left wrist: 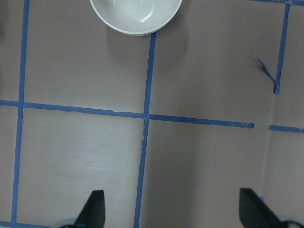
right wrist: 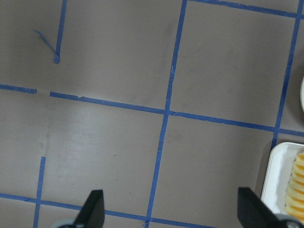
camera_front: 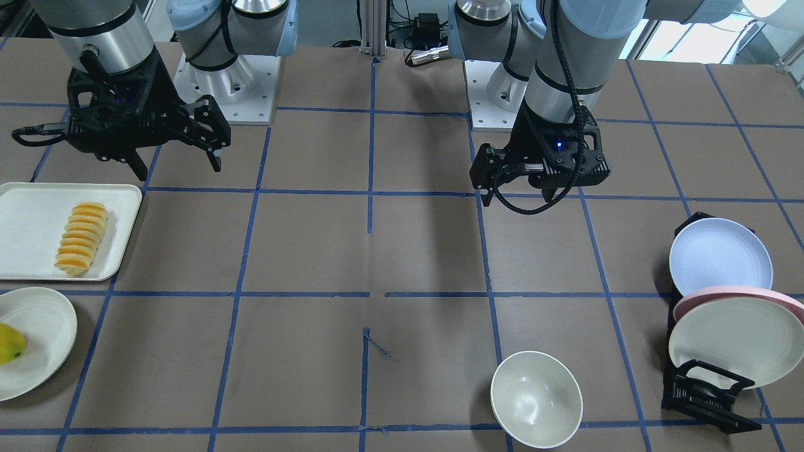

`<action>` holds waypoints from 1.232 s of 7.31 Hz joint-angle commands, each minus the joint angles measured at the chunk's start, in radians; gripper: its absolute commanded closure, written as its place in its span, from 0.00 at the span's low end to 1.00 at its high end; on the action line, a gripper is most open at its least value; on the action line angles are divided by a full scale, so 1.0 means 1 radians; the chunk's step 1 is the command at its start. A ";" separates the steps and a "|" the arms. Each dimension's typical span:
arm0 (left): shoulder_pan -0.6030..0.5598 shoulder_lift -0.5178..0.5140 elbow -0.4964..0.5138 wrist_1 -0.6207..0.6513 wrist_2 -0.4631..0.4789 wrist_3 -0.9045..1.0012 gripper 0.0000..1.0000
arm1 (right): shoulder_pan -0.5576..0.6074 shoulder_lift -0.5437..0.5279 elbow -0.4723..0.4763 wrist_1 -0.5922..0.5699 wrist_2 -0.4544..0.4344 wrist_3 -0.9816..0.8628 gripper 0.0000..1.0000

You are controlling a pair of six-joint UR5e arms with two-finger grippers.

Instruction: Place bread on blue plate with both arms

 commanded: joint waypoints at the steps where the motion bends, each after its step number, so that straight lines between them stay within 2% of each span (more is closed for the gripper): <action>1: 0.003 0.000 0.003 0.000 0.000 0.002 0.00 | -0.001 0.000 0.002 0.001 0.000 0.001 0.00; 4: 0.012 0.009 0.008 -0.003 0.002 0.001 0.00 | -0.003 -0.001 0.008 0.004 -0.009 0.001 0.00; 5: 0.047 0.014 0.005 -0.018 0.006 -0.002 0.00 | -0.001 -0.001 0.007 0.001 0.002 0.001 0.00; 7: 0.195 0.046 0.005 -0.122 0.058 0.010 0.00 | -0.001 0.000 0.005 0.001 0.003 0.001 0.00; 9: 0.402 0.026 -0.008 -0.144 0.095 0.019 0.00 | -0.001 0.000 0.007 0.000 0.005 0.001 0.00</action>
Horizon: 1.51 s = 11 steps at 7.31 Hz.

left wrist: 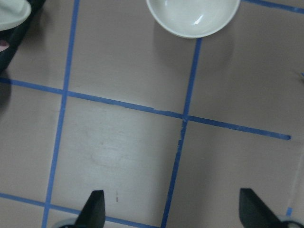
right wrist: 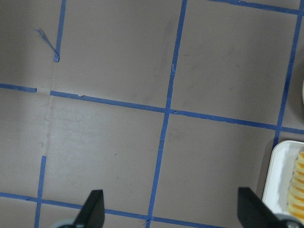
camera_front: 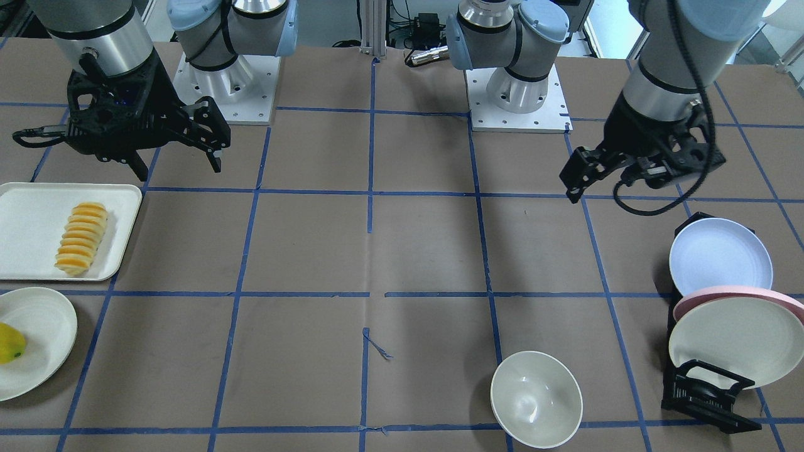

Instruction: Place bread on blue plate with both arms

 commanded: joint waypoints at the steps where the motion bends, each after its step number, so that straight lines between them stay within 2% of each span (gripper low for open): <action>1: 0.270 -0.023 -0.011 -0.039 0.052 0.022 0.00 | 0.000 -0.001 0.003 0.000 -0.001 0.000 0.00; 4: 0.505 -0.084 -0.011 -0.022 0.051 0.022 0.00 | -0.008 0.002 0.014 -0.003 -0.016 -0.017 0.00; 5: 0.574 -0.132 -0.009 -0.001 0.047 0.028 0.00 | -0.053 0.002 0.025 0.000 -0.022 -0.032 0.00; 7: 0.635 -0.202 -0.018 0.103 0.051 0.065 0.00 | -0.260 0.015 0.154 -0.009 -0.004 -0.147 0.00; 8: 0.639 -0.235 -0.034 0.134 0.051 0.059 0.00 | -0.346 0.019 0.213 -0.073 -0.013 -0.213 0.00; 9: 0.639 -0.264 -0.041 0.232 0.051 0.068 0.00 | -0.421 0.042 0.273 -0.154 -0.015 -0.332 0.00; 11: 0.639 -0.327 -0.055 0.376 0.046 0.054 0.00 | -0.489 0.109 0.351 -0.387 -0.019 -0.364 0.00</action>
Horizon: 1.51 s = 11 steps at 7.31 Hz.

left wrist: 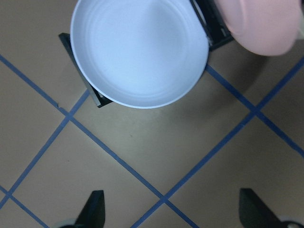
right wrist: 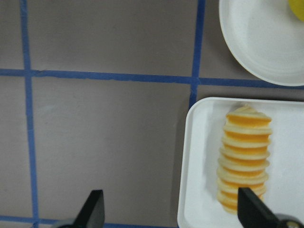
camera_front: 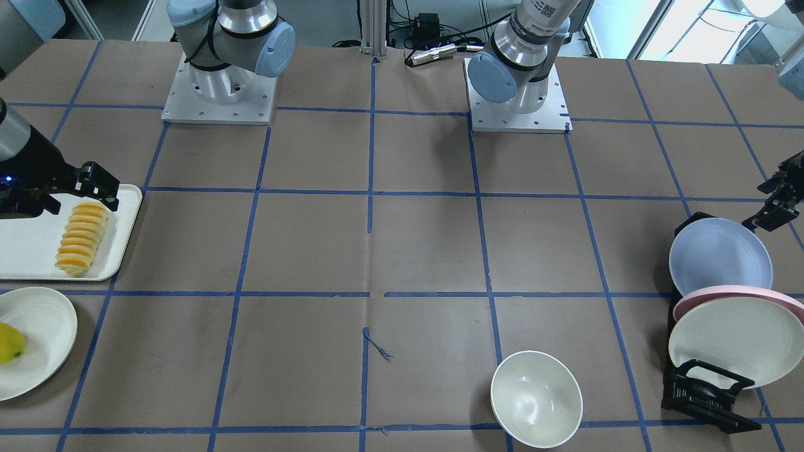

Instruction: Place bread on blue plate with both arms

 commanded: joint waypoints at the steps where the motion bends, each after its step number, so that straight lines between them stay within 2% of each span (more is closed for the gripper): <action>1: 0.001 -0.073 -0.010 0.176 -0.005 -0.005 0.00 | -0.061 0.067 0.102 -0.229 -0.008 -0.082 0.00; 2: 0.002 -0.091 -0.012 0.189 -0.005 -0.004 0.18 | -0.107 0.082 0.135 -0.283 -0.008 -0.098 0.00; 4: 0.007 -0.113 -0.010 0.186 -0.007 -0.011 0.44 | -0.150 0.161 0.144 -0.323 -0.013 -0.113 0.00; 6: 0.011 -0.117 -0.012 0.170 -0.008 -0.011 0.87 | -0.173 0.228 0.149 -0.422 -0.057 -0.186 0.00; 7: 0.016 -0.117 -0.010 0.164 -0.008 -0.010 1.00 | -0.173 0.239 0.173 -0.433 -0.056 -0.194 0.00; 10: 0.034 -0.088 -0.004 0.091 -0.008 0.005 1.00 | -0.173 0.237 0.170 -0.430 -0.047 -0.198 0.00; 11: 0.039 -0.085 0.002 0.074 -0.010 0.008 1.00 | -0.173 0.234 0.175 -0.427 -0.057 -0.184 0.13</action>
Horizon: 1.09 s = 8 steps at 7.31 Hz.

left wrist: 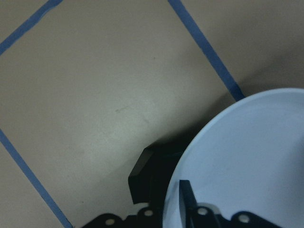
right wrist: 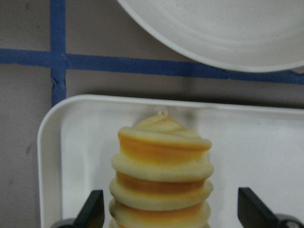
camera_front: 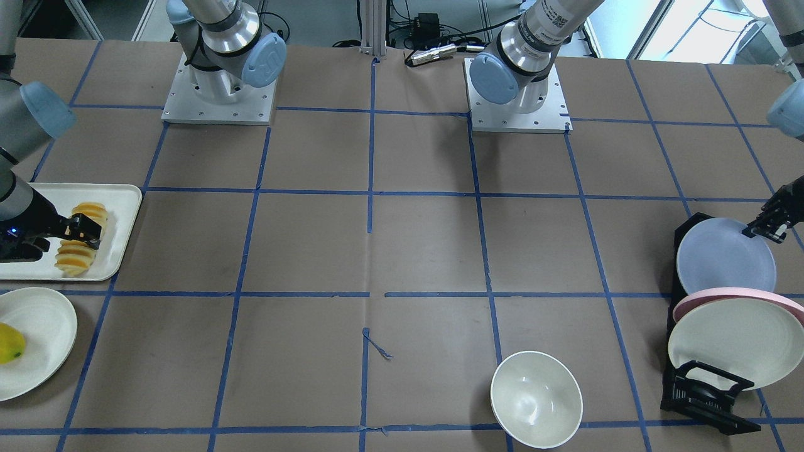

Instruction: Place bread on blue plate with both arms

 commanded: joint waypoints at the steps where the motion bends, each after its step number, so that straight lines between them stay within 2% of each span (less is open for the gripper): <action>1: 0.014 0.022 0.014 -0.061 0.000 0.005 1.00 | 0.000 -0.002 0.002 0.010 -0.011 0.000 0.20; 2: 0.016 0.060 0.018 -0.103 0.002 0.005 1.00 | 0.000 -0.002 0.004 0.014 -0.010 0.000 0.16; 4: 0.016 0.175 0.096 -0.357 0.017 0.008 1.00 | 0.000 -0.002 0.007 0.008 -0.008 -0.004 0.13; 5: 0.014 0.215 0.135 -0.465 0.017 0.007 1.00 | -0.002 -0.002 0.008 0.016 -0.009 -0.003 0.04; 6: 0.013 0.209 0.135 -0.467 0.010 0.005 1.00 | -0.002 -0.005 0.008 0.020 -0.009 -0.003 0.01; 7: 0.014 0.176 0.127 -0.416 0.005 0.005 1.00 | -0.006 -0.008 0.010 0.033 -0.023 -0.006 0.00; 8: 0.014 0.154 0.105 -0.310 0.010 0.005 0.98 | -0.014 -0.008 0.010 0.034 -0.038 -0.012 0.00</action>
